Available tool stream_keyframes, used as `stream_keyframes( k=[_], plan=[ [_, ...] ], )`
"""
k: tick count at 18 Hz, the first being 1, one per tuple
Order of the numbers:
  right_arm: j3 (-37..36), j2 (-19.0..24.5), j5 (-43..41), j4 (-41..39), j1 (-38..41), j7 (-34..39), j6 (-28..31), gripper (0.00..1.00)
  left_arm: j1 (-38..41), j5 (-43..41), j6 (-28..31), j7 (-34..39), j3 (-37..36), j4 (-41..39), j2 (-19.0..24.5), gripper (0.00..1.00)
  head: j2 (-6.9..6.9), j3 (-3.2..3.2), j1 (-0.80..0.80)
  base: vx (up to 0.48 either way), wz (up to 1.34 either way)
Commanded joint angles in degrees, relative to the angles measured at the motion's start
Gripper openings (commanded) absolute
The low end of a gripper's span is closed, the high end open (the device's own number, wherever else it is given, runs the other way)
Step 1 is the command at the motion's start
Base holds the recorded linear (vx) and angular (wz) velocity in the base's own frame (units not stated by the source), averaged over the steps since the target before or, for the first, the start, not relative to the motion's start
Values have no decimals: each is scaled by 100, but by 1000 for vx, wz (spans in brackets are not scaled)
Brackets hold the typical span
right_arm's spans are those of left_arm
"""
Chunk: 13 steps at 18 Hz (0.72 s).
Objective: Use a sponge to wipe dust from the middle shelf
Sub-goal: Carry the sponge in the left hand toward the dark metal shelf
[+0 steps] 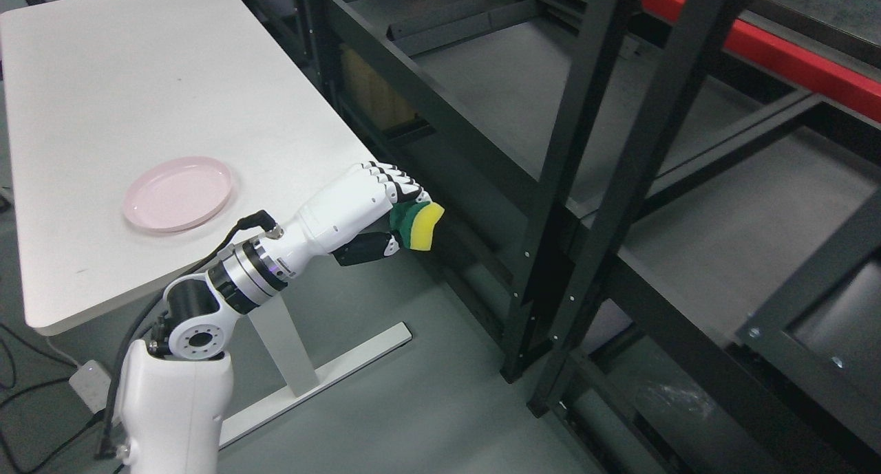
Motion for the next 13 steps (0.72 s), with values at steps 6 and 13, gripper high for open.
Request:
stream_keyframes(
  k=[6,13],
  plan=[
    [0,-100,0,-100,1,14,417,100,-85,306,3,11,-501,-2,51,0,0,0,0,-190,-594],
    [0,-100,0,-100,1,14,417,100,-970,463,3,73,-1326,25,51,0,0,0,0,-178,-889]
  ],
)
